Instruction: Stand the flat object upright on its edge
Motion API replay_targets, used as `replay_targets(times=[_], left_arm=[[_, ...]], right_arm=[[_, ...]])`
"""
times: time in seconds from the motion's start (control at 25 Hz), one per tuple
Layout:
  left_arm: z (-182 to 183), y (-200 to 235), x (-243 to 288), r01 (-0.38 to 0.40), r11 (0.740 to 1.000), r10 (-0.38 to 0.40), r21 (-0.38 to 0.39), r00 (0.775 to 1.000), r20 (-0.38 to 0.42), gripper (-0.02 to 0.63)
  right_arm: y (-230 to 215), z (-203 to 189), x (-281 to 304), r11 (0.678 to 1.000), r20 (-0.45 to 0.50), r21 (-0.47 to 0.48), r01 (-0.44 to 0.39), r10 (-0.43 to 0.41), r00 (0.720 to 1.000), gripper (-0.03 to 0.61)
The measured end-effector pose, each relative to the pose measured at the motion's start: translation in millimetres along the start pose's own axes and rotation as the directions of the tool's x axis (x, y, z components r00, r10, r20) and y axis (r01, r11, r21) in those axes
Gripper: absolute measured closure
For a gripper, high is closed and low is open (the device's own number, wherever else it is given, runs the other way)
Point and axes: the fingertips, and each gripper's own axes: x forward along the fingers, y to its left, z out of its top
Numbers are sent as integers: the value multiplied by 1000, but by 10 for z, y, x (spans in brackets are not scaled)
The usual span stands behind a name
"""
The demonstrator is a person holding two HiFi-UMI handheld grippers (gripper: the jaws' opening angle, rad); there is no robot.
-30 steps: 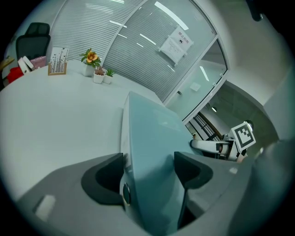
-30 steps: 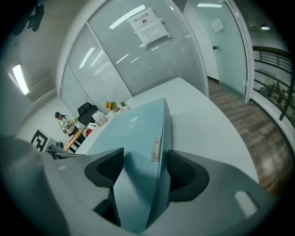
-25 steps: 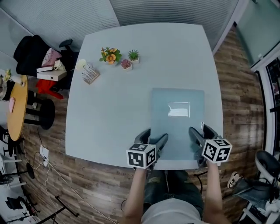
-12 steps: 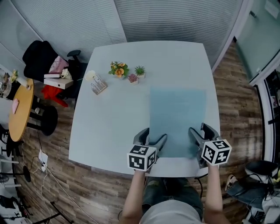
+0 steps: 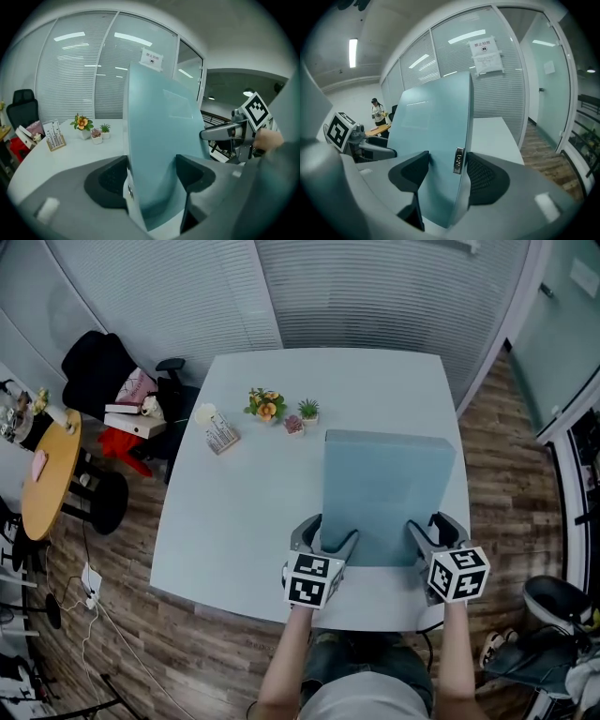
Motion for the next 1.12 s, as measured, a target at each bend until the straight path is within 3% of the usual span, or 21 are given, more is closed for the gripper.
replay_targets(times=[0.4,0.76,0.92,1.12], left_arm=[[31,63,88,-65,990,61,123,998,34,281],[-76,87,182,-89,988,88,122,996,21,285],[-113,84,213,-96,983,91,155,995,39,285],[-230,65,242,-95,985,92,143,995,25,286]], right_arm=[[-16,6,-41,995,10,-87,49,-49,999,330],[-30,-47,-57,984,33,-154,94,-90,995,351],[-48,-126,-46,983,27,-145,113,-110,993,353],[-50,-219,-65,981,21,-147,124,-122,992,359]])
